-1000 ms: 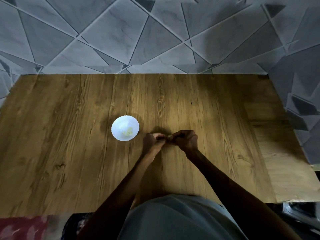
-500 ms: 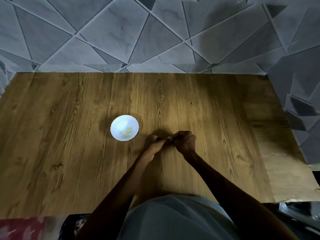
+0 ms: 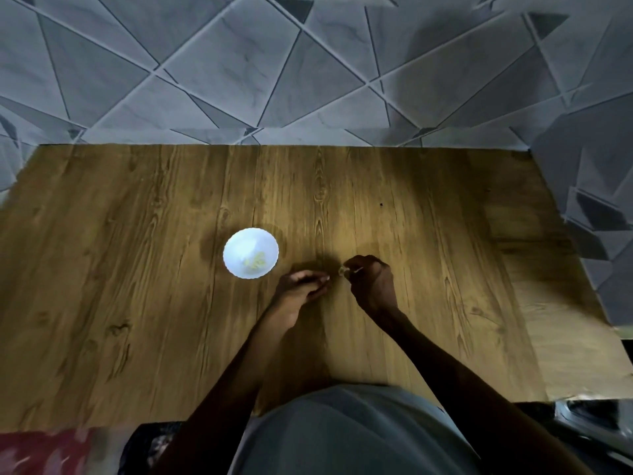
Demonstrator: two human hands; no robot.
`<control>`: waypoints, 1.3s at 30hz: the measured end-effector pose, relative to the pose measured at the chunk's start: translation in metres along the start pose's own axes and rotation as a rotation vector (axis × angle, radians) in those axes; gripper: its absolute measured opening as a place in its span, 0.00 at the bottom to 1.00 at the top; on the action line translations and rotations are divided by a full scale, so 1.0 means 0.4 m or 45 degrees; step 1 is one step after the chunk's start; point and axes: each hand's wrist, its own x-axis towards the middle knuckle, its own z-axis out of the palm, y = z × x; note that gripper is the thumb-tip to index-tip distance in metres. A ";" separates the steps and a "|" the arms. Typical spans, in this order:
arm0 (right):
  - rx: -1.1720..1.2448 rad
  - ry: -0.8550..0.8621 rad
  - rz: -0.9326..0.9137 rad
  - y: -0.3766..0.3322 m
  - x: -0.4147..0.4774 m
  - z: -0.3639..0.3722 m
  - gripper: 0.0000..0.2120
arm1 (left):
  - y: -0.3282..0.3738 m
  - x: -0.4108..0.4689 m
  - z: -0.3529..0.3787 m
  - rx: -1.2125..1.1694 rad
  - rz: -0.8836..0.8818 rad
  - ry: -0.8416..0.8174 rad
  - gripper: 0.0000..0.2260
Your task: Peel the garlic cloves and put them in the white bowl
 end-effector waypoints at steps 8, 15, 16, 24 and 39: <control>0.965 -0.179 0.559 -0.043 -0.083 -0.024 0.06 | -0.028 -0.049 0.019 -0.041 -0.099 -0.043 0.10; 0.801 -0.285 0.531 -0.038 -0.115 -0.022 0.03 | -0.041 -0.060 -0.002 0.279 -0.017 -0.095 0.09; 0.700 -0.277 0.513 -0.034 -0.118 -0.018 0.02 | -0.043 -0.058 -0.002 0.353 0.012 -0.082 0.08; -0.185 -0.310 0.115 -0.018 -0.171 0.016 0.04 | -0.082 -0.054 -0.059 1.559 0.632 0.119 0.14; -0.424 -0.419 0.337 -0.058 -0.121 0.040 0.11 | -0.102 -0.063 -0.063 1.854 0.589 0.149 0.27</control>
